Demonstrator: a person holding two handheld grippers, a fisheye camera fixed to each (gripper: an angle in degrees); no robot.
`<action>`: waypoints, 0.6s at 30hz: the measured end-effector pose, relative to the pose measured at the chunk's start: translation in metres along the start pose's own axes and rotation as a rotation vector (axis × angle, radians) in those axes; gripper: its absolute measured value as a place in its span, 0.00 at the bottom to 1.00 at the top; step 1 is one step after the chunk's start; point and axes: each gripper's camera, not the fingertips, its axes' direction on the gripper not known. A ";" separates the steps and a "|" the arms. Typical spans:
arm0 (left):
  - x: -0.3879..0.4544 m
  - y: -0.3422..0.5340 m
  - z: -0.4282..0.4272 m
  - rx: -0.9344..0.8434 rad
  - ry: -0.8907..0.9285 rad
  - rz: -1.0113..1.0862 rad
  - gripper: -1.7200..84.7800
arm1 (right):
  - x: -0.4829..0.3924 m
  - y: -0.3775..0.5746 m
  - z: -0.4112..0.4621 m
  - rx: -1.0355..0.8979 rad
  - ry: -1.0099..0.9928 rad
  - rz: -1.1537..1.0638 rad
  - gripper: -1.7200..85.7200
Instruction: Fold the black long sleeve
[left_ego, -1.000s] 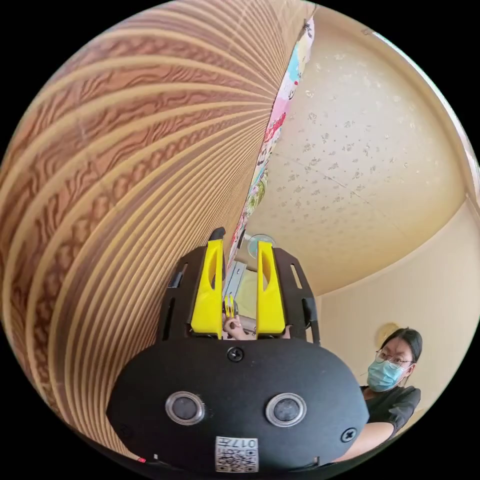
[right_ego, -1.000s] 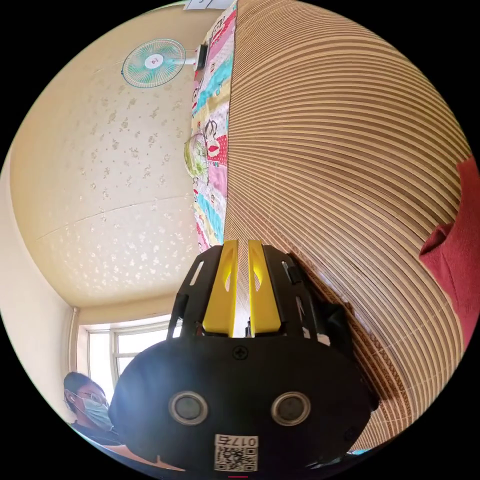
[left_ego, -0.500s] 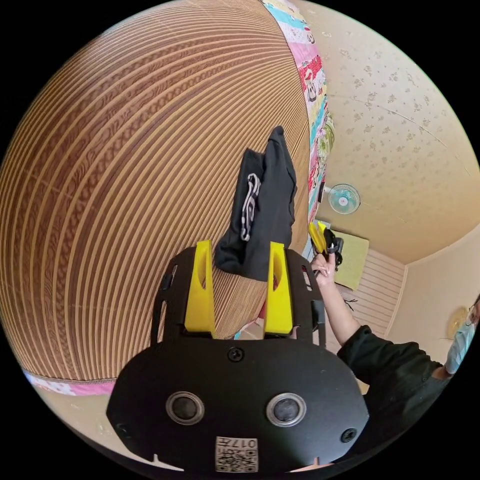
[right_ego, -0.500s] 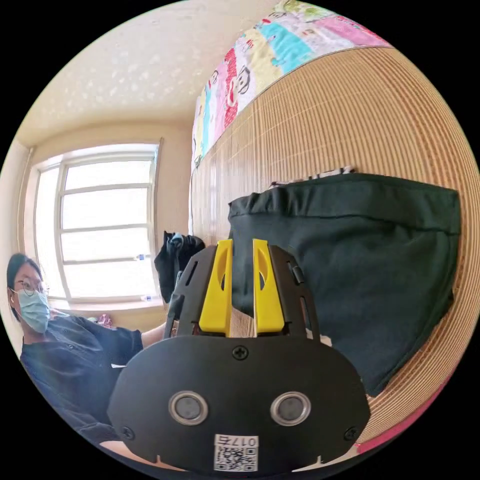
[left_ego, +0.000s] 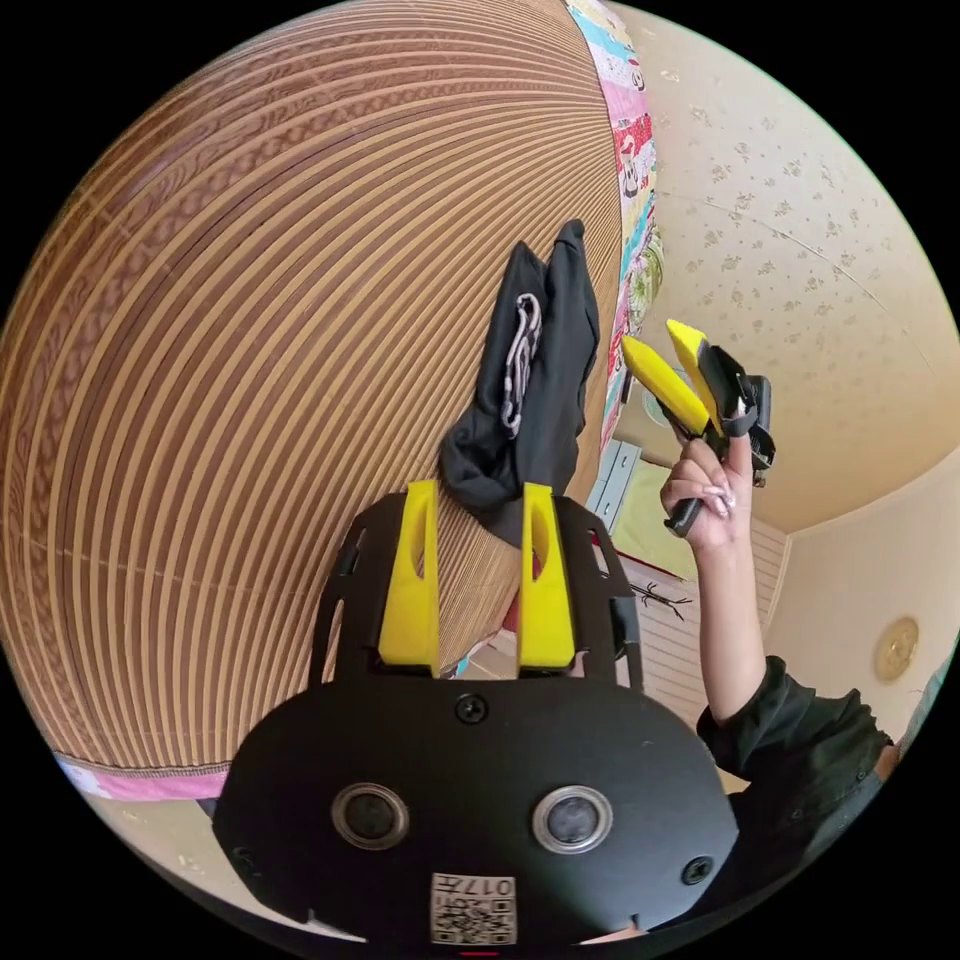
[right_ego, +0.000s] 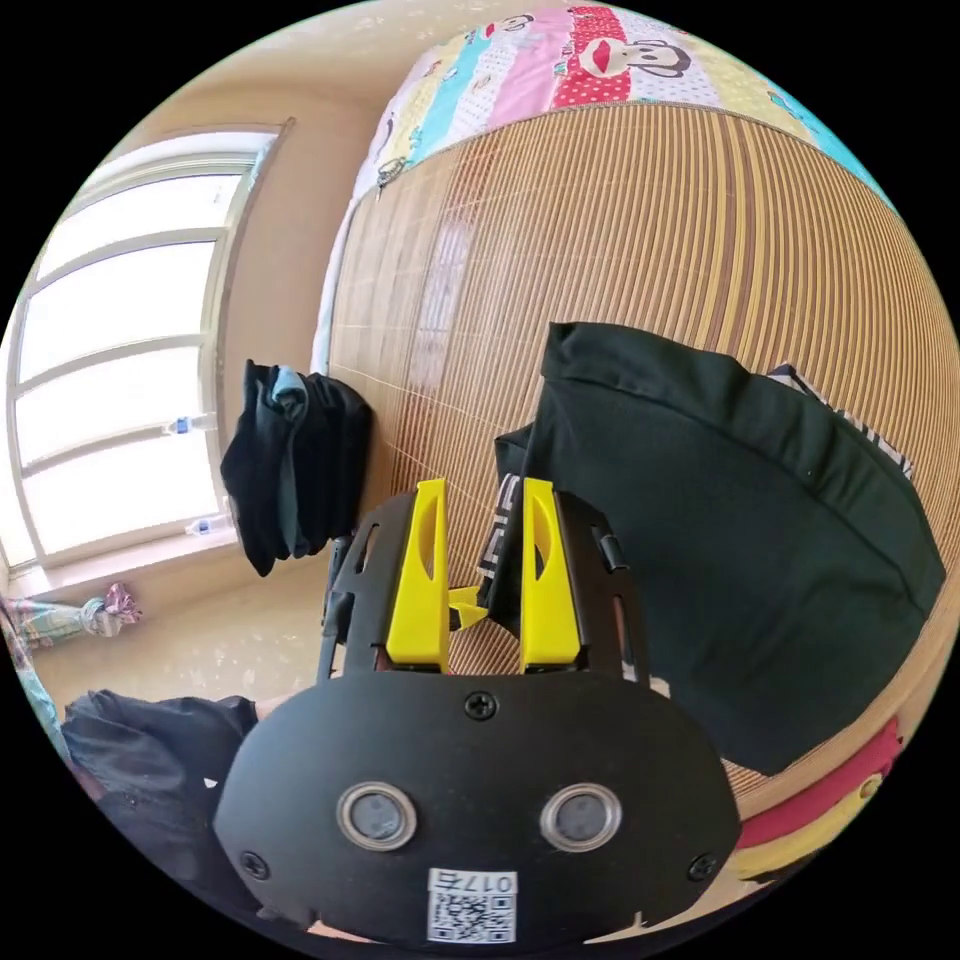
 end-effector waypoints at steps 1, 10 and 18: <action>-0.006 0.001 0.003 0.011 -0.003 -0.008 0.09 | -0.004 -0.003 0.006 -0.011 0.026 0.004 0.16; -0.002 0.028 0.003 0.121 0.040 0.113 0.05 | -0.043 -0.038 0.080 -0.198 0.318 0.106 0.25; 0.016 0.032 0.017 0.141 -0.009 0.230 0.03 | -0.079 -0.044 0.125 -0.362 0.706 -0.007 0.21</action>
